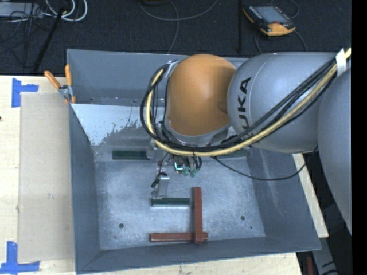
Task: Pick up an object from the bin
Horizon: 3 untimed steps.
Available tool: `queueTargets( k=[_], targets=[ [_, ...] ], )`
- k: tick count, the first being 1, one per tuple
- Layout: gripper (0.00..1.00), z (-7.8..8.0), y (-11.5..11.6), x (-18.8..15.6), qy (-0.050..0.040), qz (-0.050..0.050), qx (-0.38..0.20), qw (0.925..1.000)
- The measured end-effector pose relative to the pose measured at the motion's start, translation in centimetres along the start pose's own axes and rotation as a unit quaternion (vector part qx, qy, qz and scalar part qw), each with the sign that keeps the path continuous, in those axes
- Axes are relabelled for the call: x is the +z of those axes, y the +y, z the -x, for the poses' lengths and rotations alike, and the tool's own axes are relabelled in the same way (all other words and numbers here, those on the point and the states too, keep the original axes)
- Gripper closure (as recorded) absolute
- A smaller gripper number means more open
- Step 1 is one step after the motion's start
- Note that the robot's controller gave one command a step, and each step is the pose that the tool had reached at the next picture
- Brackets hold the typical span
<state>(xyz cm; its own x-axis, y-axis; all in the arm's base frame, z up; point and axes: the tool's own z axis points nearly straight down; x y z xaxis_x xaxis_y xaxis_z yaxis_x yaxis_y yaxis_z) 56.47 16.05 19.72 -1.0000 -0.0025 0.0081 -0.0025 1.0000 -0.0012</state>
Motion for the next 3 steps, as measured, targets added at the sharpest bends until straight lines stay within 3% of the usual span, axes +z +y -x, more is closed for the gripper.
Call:
queueTargets(
  k=[1,2,3],
  targets=[
    [0.00,-2.0,-3.2,13.3,0.0010,-0.001,-0.043,0.9991],
    [1.00,-1.8,-3.1,12.8,-0.0032,0.001,-0.041,0.9992],
    [1.00,-1.7,-0.1,1.6,-0.0083,0.002,-0.056,0.9984]
  ],
)
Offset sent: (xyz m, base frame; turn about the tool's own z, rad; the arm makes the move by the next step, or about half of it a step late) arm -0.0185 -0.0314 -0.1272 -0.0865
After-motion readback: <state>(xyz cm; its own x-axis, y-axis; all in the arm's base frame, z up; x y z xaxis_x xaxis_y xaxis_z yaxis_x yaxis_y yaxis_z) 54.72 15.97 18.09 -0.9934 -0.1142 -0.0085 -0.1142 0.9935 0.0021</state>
